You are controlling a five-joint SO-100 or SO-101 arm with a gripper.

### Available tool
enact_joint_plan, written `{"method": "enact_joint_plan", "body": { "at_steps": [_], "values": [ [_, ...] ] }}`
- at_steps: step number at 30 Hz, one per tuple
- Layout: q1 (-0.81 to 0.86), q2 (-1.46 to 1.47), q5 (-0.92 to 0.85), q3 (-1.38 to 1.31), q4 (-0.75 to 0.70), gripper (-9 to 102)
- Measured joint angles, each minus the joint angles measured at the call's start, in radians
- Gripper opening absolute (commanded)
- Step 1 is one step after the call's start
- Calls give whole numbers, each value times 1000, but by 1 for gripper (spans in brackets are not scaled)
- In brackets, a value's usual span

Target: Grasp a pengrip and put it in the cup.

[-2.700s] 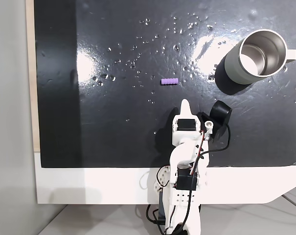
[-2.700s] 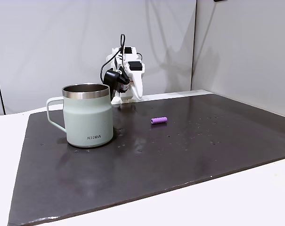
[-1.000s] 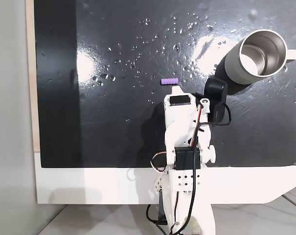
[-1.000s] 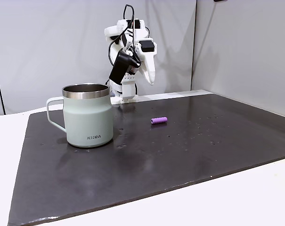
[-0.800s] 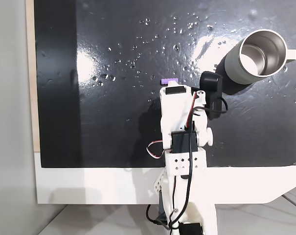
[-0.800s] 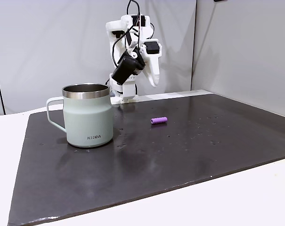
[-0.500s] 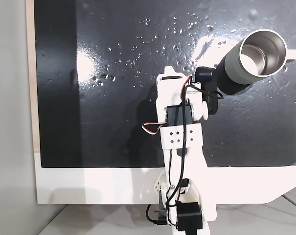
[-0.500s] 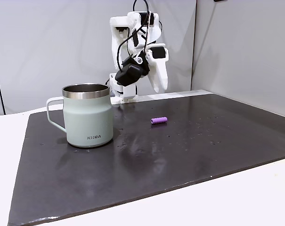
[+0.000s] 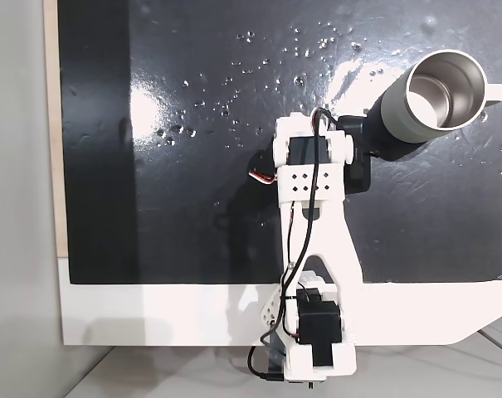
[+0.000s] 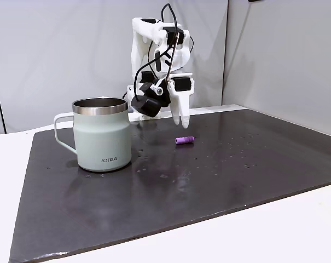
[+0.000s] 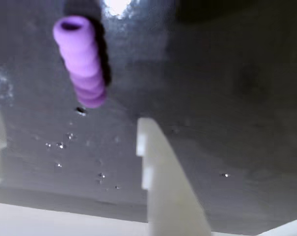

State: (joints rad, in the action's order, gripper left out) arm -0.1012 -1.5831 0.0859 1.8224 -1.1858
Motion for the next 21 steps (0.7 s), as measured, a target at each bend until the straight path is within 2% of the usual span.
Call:
{"method": "enact_joint_plan", "body": {
  "at_steps": [21],
  "values": [
    [15,252,-5,-147,12,23]
  ]
}}
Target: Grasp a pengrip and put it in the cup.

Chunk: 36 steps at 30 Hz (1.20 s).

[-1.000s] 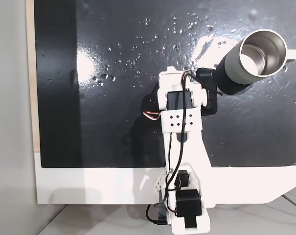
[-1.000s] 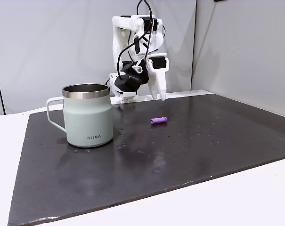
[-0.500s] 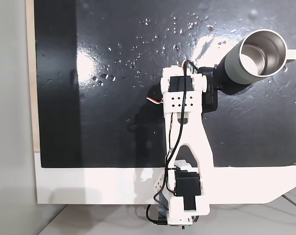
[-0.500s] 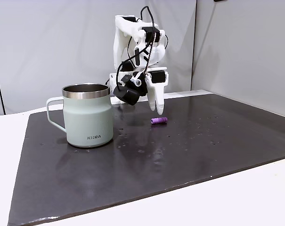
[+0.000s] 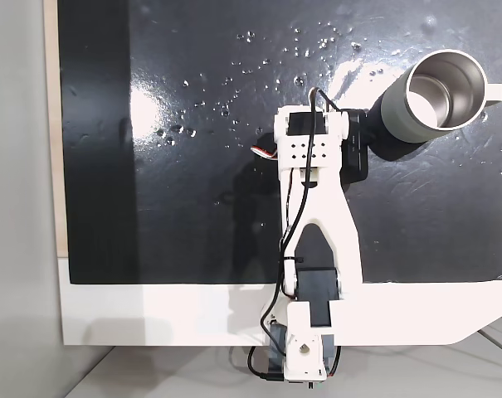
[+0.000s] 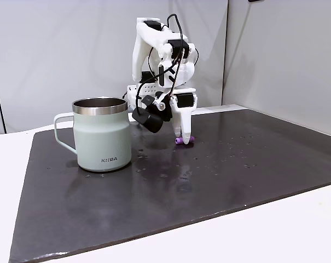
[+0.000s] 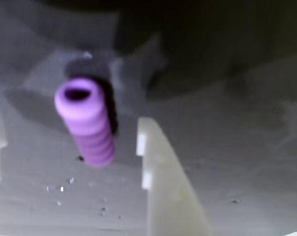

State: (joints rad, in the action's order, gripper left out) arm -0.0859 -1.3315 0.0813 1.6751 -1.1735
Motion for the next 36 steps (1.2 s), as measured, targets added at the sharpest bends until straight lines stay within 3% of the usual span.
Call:
{"method": "enact_joint_plan", "body": {
  "at_steps": [15,20,26,36],
  "values": [
    [15,103,-17,-92,6,23],
    [15,124,-29,-117,3,17],
    [15,126,-43,-124,6,0],
    [15,110,-46,-124,-5,0]
  ]
}}
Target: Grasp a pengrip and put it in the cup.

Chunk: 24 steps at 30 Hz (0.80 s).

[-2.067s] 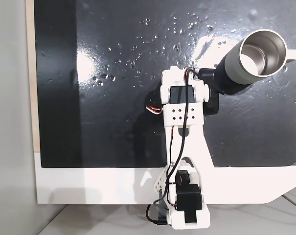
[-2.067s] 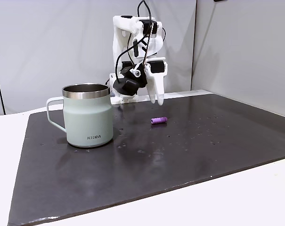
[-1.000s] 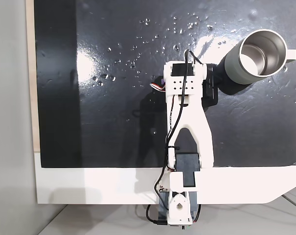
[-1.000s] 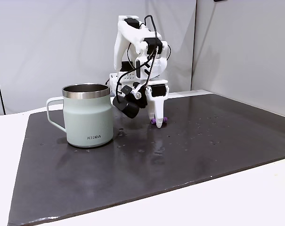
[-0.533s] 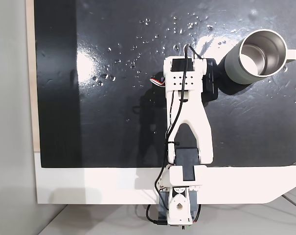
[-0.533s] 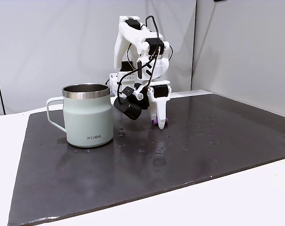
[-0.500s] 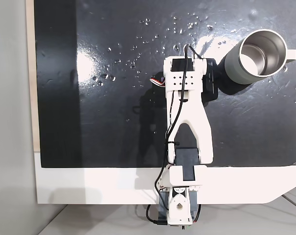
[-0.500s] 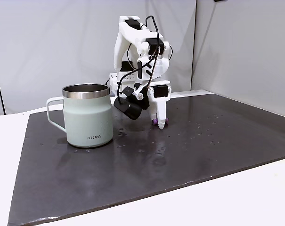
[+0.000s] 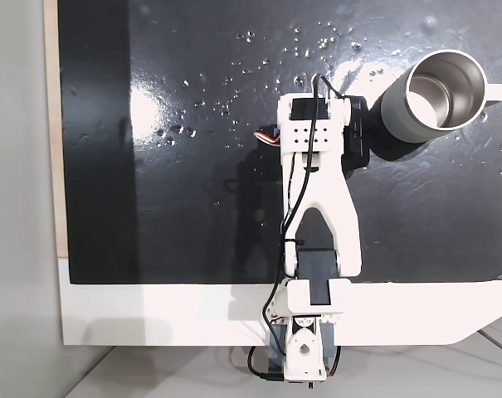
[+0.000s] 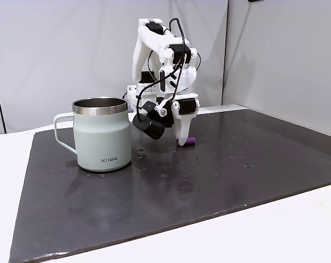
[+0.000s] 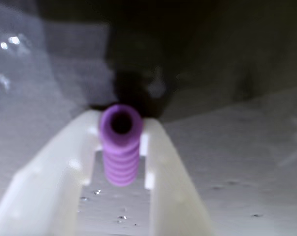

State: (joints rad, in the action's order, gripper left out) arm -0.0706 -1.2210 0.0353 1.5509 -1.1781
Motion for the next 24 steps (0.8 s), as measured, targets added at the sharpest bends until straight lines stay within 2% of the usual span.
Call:
{"method": "enact_joint_plan", "body": {
  "at_steps": [5,13,19,24],
  "values": [
    [2,-54,15,-78,-121,0],
    [0,-109,32,-357,-417,0],
    [5,-216,32,-397,-545,0],
    [83,-368,-12,-397,-620,0]
  ]
}}
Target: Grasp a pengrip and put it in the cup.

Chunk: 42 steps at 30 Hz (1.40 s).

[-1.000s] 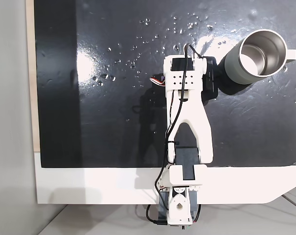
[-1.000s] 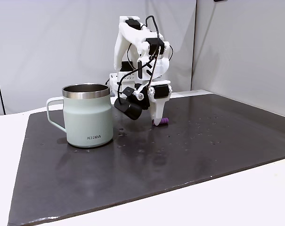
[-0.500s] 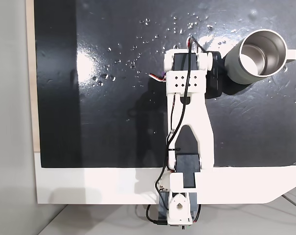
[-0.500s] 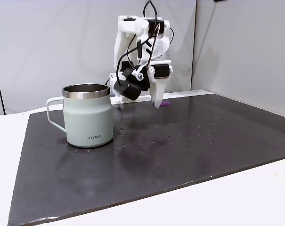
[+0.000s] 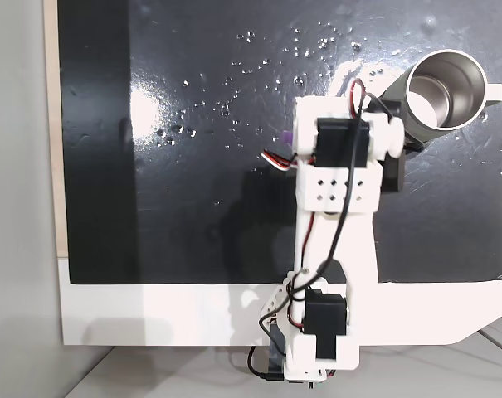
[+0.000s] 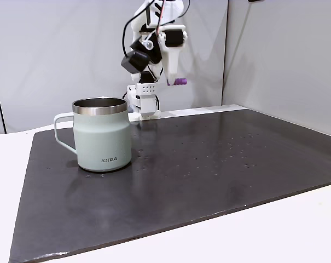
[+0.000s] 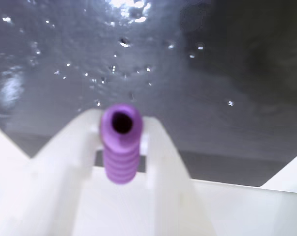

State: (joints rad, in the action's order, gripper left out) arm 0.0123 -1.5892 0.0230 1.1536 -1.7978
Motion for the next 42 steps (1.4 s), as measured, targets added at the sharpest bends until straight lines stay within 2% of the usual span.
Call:
{"method": "enact_joint_plan", "body": {
  "at_steps": [4,9,15,19,29,42],
  "values": [
    [146,-144,-101,17,-5,0],
    [360,-179,-193,-6,-6,0],
    [472,-141,-256,-57,20,0],
    [541,-34,-276,-212,29,0],
    [600,213,-279,-575,41,0],
    [480,247,-284,-607,41,0]
  ]
}}
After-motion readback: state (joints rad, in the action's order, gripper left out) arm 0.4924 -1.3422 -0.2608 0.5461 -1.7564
